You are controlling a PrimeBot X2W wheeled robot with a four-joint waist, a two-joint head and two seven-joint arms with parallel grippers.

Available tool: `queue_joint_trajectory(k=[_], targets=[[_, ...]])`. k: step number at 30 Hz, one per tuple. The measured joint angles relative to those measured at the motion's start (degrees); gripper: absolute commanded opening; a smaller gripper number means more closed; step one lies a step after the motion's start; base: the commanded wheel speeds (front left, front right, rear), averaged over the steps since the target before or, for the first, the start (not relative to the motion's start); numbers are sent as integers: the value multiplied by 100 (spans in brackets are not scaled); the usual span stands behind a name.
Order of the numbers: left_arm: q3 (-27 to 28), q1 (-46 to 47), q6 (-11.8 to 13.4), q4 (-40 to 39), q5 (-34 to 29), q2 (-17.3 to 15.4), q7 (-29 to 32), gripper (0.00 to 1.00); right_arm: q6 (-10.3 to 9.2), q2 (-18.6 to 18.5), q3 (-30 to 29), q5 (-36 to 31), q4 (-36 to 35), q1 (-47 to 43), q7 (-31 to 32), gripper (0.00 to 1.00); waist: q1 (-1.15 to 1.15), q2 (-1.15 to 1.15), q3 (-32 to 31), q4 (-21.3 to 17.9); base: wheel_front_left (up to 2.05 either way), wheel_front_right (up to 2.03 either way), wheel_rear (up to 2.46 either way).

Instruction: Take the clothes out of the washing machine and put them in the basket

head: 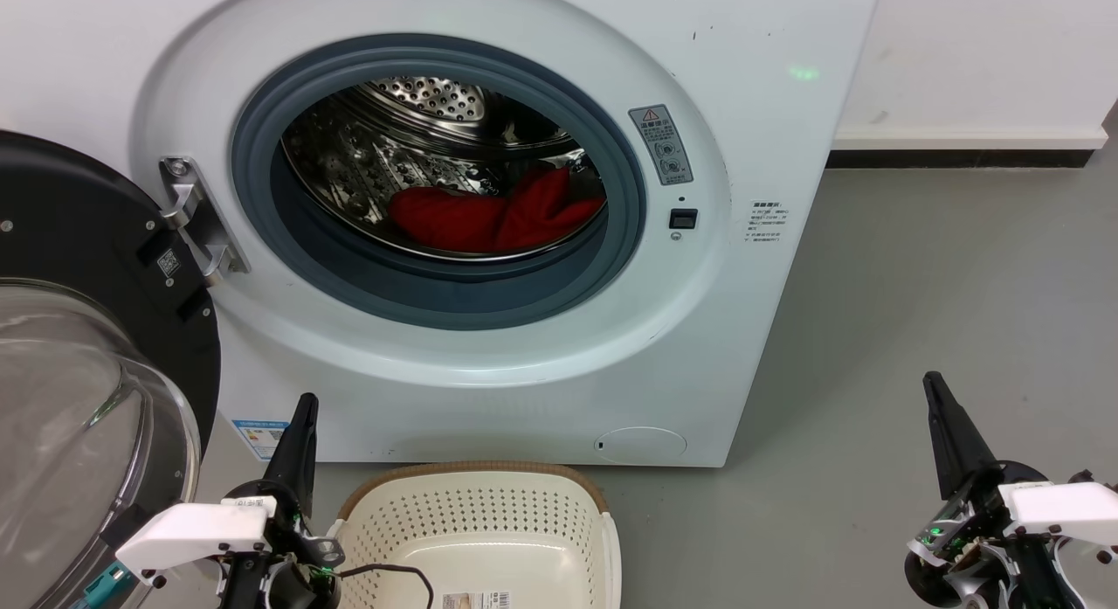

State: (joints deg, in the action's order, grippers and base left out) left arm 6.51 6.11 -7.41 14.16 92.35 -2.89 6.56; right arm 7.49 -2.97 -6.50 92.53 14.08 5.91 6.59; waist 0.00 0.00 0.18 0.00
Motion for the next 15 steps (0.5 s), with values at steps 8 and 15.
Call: queue_joint_trajectory(k=[8,15], targets=[[0,0,0,0,0,0,0,0,0,0,0,0,0,1,0,0,0,0,0,0,0,0,0],[0,0,0,0,0,0,0,0,0,0,0,0,0,1,0,0,0,0,0,0,0,0,0]])
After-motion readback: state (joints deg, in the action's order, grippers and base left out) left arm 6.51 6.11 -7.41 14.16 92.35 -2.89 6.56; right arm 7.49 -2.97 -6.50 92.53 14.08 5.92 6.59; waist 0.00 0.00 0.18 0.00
